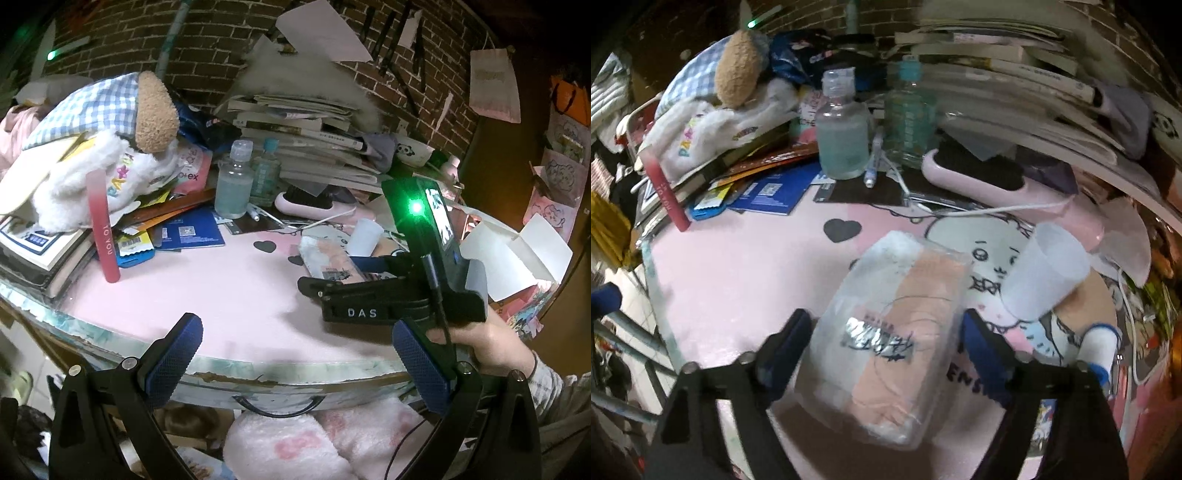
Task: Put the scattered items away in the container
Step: 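Carry the wrapped pack into the white box and open the right tool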
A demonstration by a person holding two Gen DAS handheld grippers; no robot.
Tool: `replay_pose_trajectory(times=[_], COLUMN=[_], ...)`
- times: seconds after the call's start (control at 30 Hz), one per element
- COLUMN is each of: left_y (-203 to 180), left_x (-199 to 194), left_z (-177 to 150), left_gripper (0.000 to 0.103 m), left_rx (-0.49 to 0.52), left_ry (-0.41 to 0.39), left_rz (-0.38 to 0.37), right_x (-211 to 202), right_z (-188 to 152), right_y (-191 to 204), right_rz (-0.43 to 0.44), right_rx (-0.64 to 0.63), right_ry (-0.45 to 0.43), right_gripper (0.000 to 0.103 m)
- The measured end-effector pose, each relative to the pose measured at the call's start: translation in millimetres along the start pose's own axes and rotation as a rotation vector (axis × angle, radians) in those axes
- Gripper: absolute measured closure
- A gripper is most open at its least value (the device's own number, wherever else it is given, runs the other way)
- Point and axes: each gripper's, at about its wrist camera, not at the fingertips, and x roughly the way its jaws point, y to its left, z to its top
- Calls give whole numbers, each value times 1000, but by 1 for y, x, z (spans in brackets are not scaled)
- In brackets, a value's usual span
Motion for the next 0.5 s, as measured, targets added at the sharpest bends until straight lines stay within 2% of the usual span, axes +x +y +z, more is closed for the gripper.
replay_pose_trajectory(times=[0.2, 0.5], left_y=[-2, -5], left_x=[1, 2], left_z=[1, -1], left_gripper=[0, 0], left_rx=[3, -2], left_ry=[3, 15], left_rz=[-3, 4], right_x=[-7, -34], right_z=[-2, -5], right_y=[10, 13], right_rz=[-21, -3], right_rx=[-80, -82], right_ry=[-18, -74], right_gripper=[53, 54])
